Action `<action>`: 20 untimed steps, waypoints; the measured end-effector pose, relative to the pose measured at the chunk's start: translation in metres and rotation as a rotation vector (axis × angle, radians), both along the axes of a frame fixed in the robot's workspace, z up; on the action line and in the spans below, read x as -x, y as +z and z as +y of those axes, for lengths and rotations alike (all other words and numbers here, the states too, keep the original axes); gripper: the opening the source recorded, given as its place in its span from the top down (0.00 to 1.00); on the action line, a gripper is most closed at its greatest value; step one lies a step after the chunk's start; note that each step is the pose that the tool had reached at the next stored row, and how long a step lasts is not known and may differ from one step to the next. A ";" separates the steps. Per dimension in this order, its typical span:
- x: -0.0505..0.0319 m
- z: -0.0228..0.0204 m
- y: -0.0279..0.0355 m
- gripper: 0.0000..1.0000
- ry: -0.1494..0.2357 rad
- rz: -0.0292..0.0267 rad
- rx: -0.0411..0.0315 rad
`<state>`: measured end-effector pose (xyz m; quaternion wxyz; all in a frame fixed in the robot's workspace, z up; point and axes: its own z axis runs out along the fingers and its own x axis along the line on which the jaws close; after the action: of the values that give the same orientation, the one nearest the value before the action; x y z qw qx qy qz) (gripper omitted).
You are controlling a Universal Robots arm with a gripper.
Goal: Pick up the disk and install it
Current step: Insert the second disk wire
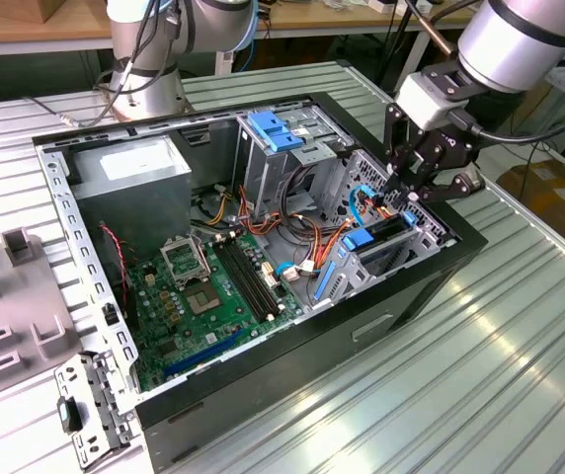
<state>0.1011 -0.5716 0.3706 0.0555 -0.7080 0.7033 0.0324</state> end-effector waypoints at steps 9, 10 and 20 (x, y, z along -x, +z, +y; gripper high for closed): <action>0.0030 0.0046 -0.0018 0.70 0.001 0.0000 -0.0002; 0.0034 0.0042 -0.0027 0.70 0.001 0.0000 -0.0002; 0.0047 0.0032 -0.0052 0.78 0.001 0.0000 -0.0001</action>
<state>0.0964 -0.5684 0.3654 0.0555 -0.7083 0.7030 0.0325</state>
